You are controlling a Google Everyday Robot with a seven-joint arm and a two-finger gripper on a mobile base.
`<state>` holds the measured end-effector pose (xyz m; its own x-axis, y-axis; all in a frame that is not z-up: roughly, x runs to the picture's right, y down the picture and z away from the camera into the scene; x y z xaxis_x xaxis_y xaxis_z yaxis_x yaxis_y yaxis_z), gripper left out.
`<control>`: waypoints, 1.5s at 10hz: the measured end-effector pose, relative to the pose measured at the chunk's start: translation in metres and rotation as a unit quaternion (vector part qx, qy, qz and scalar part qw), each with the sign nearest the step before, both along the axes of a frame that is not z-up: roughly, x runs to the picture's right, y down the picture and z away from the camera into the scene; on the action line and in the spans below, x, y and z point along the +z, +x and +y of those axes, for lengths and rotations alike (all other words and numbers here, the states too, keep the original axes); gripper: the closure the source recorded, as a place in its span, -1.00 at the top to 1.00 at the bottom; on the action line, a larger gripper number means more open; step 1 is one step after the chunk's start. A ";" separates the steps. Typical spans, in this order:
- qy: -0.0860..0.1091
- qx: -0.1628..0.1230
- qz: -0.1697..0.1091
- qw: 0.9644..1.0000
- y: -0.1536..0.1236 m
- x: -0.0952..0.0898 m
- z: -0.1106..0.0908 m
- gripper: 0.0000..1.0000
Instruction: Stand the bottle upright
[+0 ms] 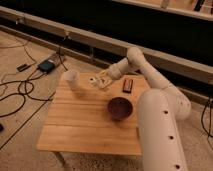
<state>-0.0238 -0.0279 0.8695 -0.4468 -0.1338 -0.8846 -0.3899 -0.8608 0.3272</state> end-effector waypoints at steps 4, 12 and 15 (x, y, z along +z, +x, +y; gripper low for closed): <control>-0.005 0.007 -0.002 1.000 0.000 -0.001 -0.001 -1.00; -0.125 0.133 -0.055 0.982 0.007 0.005 0.011 -1.00; -0.134 0.158 -0.065 0.976 0.012 0.014 0.016 -1.00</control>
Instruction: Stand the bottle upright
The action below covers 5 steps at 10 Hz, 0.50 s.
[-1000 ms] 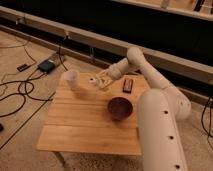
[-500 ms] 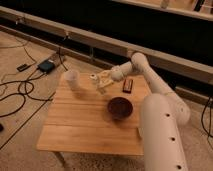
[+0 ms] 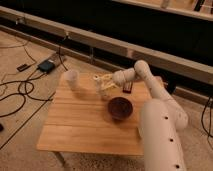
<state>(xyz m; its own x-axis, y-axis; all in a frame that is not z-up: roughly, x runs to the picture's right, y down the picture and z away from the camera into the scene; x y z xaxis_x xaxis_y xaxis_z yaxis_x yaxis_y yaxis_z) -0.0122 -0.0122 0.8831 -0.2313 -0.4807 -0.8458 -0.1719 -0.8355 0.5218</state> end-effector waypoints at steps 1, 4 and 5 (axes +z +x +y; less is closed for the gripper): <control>0.000 0.016 -0.004 1.000 0.002 0.004 0.000 -1.00; -0.004 0.044 -0.020 0.999 0.006 0.009 0.005 -1.00; -0.003 0.046 -0.024 0.999 0.006 0.009 0.007 -1.00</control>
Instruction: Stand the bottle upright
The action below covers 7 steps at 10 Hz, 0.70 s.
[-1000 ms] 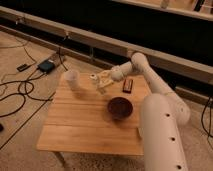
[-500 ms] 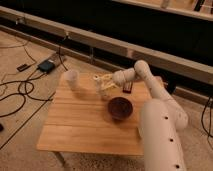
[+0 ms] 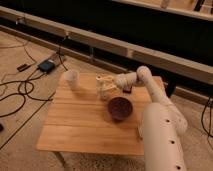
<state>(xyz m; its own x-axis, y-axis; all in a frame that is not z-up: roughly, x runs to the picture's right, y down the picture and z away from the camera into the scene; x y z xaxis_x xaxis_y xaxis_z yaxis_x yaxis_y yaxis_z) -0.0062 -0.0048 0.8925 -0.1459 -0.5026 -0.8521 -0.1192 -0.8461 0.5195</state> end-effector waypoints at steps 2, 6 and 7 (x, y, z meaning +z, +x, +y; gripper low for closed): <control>0.004 0.001 -0.005 1.000 0.000 0.001 0.003 -0.92; 0.006 0.002 -0.002 1.000 0.003 0.005 0.006 -0.05; 0.005 0.004 -0.001 1.000 0.003 0.007 0.005 0.11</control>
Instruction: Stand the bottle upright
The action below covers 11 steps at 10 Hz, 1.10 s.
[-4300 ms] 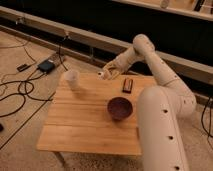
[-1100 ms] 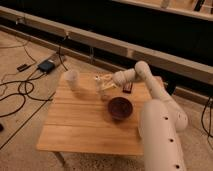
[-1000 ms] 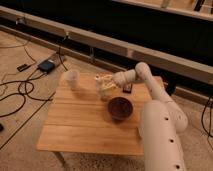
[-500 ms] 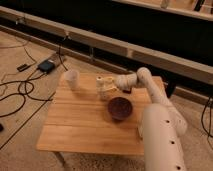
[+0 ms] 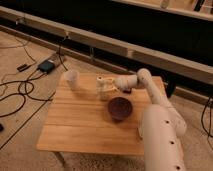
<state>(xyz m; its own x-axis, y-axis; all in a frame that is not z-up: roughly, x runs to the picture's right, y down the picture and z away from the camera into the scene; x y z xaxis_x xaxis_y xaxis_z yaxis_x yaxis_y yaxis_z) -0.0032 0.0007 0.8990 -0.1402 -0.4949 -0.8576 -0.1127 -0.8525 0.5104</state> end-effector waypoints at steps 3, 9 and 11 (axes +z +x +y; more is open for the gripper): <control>-0.006 0.007 0.005 1.000 0.001 0.003 0.000 0.60; -0.004 0.012 0.012 1.000 0.005 0.004 -0.003 0.60; -0.001 0.013 0.012 1.000 0.006 0.003 -0.004 0.60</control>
